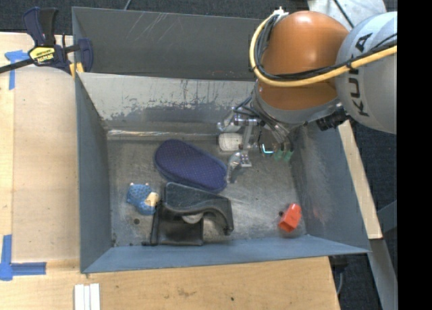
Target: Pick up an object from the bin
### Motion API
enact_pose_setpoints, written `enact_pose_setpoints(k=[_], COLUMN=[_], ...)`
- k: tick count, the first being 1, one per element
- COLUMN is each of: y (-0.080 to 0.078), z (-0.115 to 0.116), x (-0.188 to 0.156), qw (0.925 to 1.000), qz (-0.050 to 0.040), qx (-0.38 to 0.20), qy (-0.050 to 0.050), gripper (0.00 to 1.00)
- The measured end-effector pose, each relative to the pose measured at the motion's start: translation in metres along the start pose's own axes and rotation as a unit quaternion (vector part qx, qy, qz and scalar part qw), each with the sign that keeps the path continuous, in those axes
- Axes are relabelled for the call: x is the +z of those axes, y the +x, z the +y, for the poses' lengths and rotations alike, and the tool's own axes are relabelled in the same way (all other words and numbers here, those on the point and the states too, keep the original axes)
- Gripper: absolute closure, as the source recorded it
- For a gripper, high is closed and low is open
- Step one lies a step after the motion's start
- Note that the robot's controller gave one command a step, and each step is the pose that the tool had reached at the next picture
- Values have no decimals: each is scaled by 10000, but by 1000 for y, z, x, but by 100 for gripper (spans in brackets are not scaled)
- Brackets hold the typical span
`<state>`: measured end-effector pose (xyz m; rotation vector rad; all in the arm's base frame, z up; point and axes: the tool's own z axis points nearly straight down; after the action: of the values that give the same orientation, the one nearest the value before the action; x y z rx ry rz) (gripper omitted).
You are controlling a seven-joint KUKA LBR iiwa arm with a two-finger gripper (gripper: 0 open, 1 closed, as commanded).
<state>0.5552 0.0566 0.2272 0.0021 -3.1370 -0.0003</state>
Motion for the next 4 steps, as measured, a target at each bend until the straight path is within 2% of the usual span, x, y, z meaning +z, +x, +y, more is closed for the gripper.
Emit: enact_pose_setpoints(k=[1,2,3,4], y=[-2,-15,-16,-17], z=[34,34,33,33], x=[107,114,114,115], qw=[9985,9985,9995,9966], qz=[-115,-89,-63,-85], qx=[-526,-547,-315,-820], qy=[-1,-7,-3,-3], gripper=[0,0,0,0])
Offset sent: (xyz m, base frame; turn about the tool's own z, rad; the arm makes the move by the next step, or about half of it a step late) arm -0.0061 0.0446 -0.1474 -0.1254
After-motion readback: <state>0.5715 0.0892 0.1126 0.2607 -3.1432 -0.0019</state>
